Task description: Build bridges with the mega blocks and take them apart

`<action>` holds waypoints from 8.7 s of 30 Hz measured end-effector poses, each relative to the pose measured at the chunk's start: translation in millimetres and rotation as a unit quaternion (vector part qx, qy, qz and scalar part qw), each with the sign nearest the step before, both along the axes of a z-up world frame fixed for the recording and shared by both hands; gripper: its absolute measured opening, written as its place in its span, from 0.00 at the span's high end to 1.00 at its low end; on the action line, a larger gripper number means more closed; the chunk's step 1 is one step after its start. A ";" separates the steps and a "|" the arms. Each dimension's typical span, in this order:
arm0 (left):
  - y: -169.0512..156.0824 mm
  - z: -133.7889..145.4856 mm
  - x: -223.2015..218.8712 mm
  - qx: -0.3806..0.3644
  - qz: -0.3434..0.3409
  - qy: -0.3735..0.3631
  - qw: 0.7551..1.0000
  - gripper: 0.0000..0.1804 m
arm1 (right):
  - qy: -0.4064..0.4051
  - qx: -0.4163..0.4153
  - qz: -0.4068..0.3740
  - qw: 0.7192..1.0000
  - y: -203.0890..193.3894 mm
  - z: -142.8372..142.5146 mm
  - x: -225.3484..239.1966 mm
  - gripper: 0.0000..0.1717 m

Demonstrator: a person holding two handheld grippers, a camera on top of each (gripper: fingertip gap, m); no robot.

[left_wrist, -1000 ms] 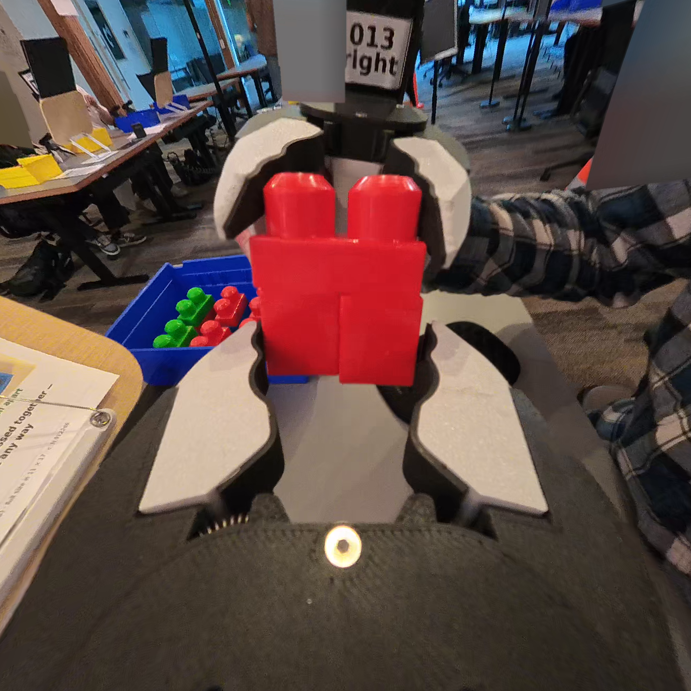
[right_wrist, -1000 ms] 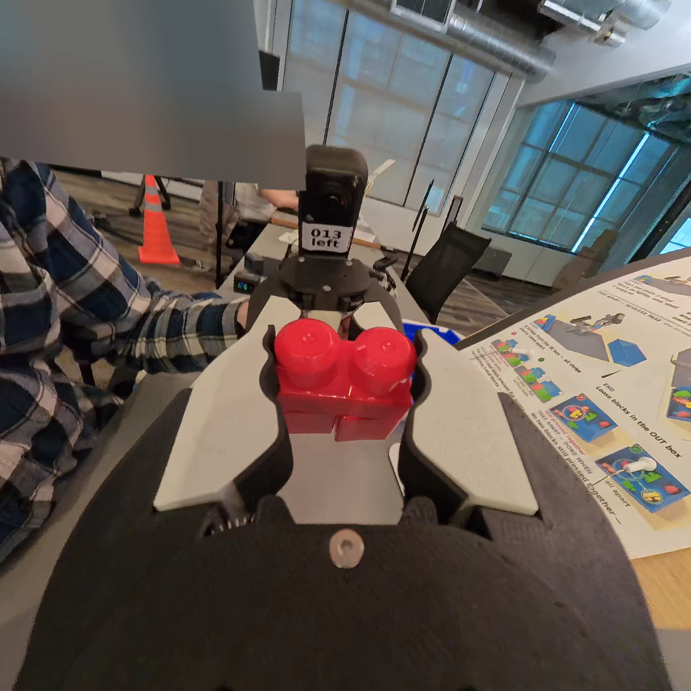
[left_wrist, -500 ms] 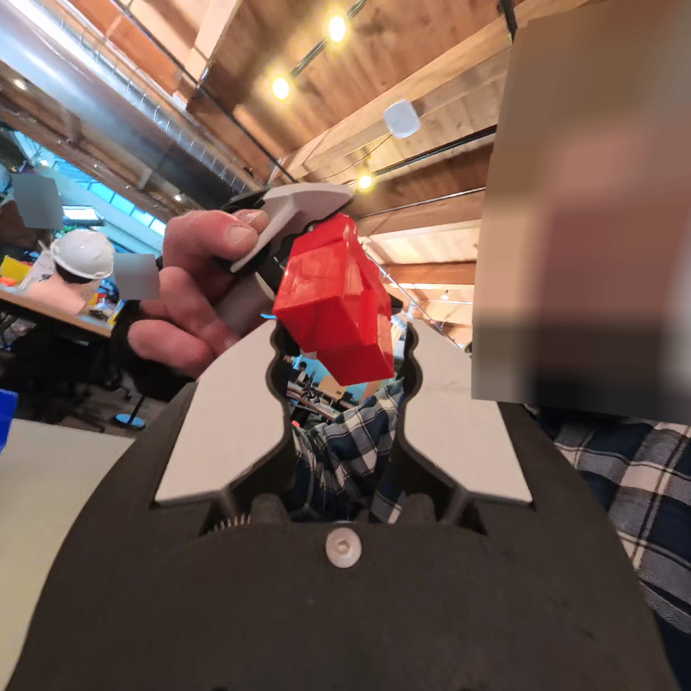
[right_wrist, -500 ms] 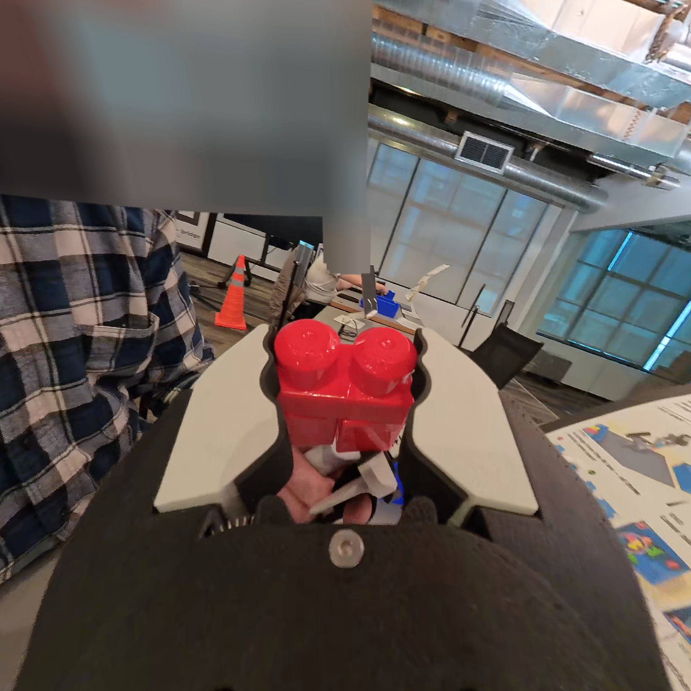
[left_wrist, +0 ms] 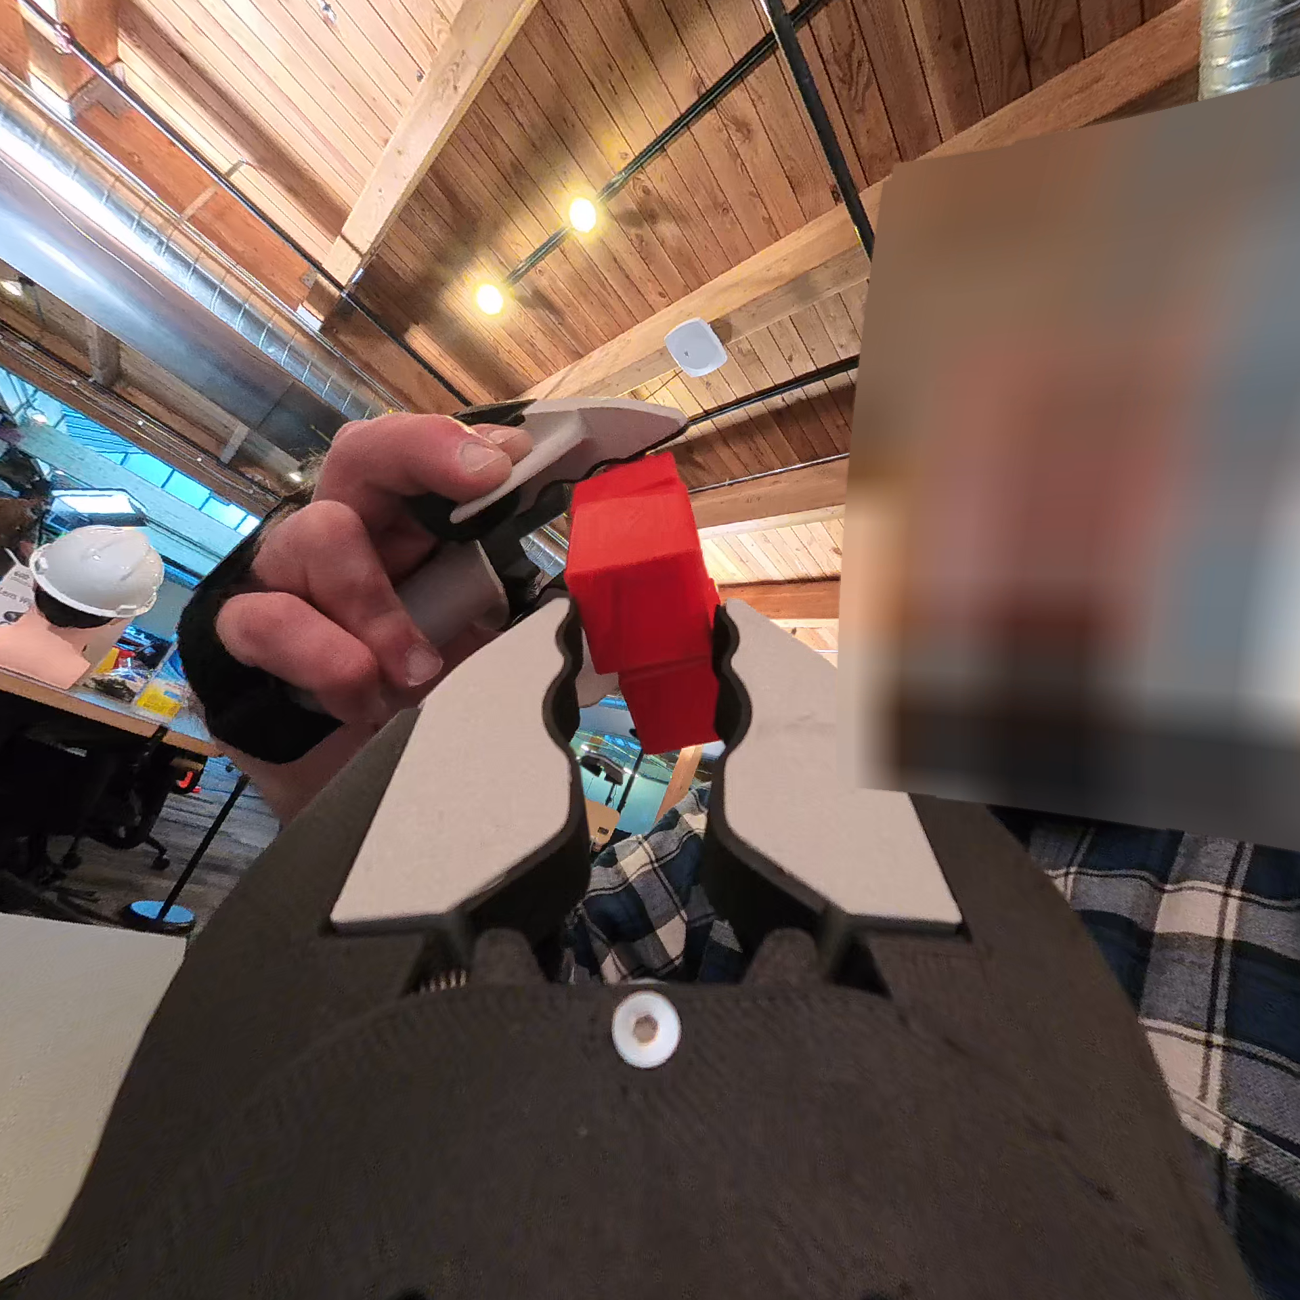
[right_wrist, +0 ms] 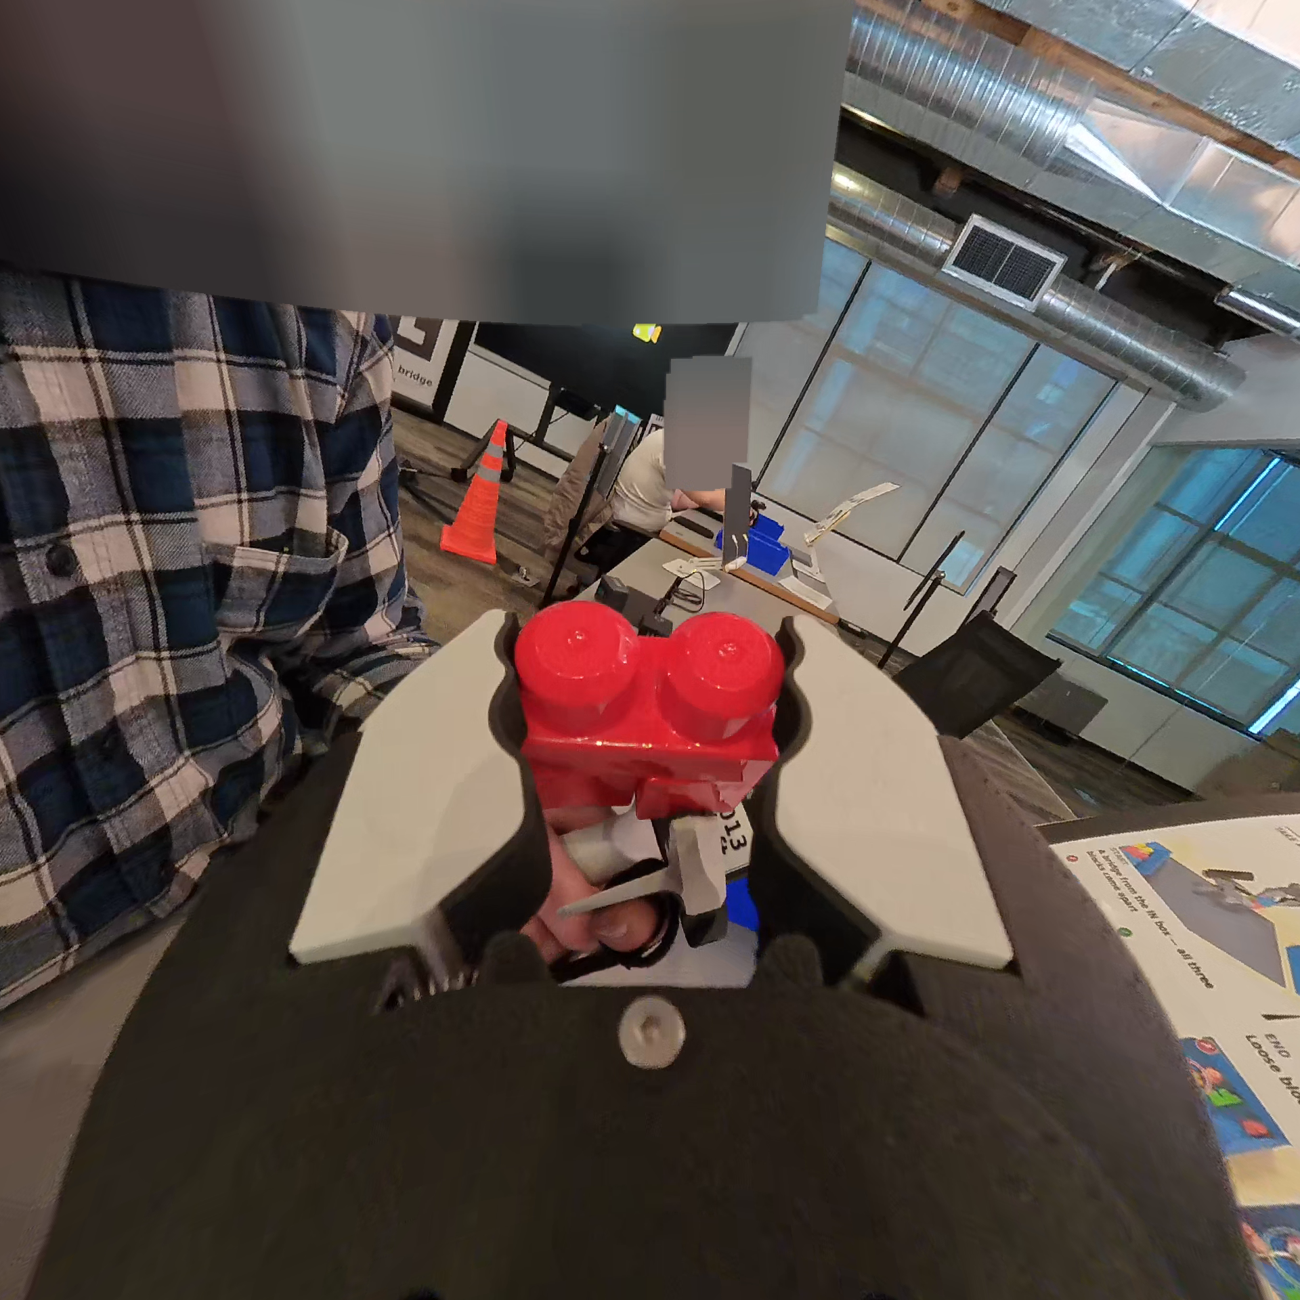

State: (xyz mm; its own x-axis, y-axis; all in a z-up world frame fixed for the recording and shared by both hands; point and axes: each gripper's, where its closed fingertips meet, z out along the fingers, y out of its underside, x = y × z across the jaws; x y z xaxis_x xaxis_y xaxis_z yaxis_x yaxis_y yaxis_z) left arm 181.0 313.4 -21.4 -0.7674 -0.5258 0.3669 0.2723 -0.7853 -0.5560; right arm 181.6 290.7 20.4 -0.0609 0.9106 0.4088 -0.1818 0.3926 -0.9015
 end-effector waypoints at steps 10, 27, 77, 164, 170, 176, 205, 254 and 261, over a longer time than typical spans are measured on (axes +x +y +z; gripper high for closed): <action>-10.0 -4.1 -0.5 0.002 -0.030 0.021 0.999 0.83 | -0.053 0.011 0.023 0.998 -10.9 -5.7 -3.0 0.59; -18.5 -6.5 -3.3 -0.007 -0.016 -0.003 1.000 0.65 | -0.011 -0.022 0.053 0.998 -12.7 -8.9 -2.3 0.59; 5.3 -34.9 -1.8 0.068 0.144 0.131 0.979 0.79 | -0.188 -0.050 -0.176 0.965 -6.0 -39.8 11.7 0.69; 4.9 -61.5 7.8 0.272 0.235 0.305 0.882 0.81 | -0.111 -0.261 -0.157 0.946 40.3 -62.2 1.1 0.79; 11.7 -57.7 5.2 0.228 0.242 0.272 0.903 0.81 | -0.113 -0.289 -0.174 0.935 42.3 -74.8 4.5 0.71; 5.1 -56.1 12.3 0.212 0.226 0.253 0.916 0.79 | -0.138 -0.305 -0.151 0.930 39.5 -80.6 2.8 0.79; 45.4 -49.5 18.4 0.132 0.245 0.357 0.892 0.81 | -0.430 0.246 -0.444 0.746 95.0 -102.1 0.3 0.42; 47.4 -71.0 -17.0 0.236 0.257 0.348 0.870 1.00 | -0.443 -0.223 -0.163 0.853 99.4 -77.3 92.5 0.81; 42.3 -90.8 -28.9 0.262 0.266 0.383 0.845 1.00 | -0.569 -0.167 -0.294 0.749 116.9 -140.2 196.5 0.81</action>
State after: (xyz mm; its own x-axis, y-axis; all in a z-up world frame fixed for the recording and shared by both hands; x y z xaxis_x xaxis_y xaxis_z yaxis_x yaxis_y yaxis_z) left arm 152.1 355.8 -112.3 -0.0139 -0.9659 0.2584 -0.0868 -0.2563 -0.9627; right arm 378.1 407.7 -119.8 0.2555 0.9565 0.1405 0.8957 -0.1795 -0.4068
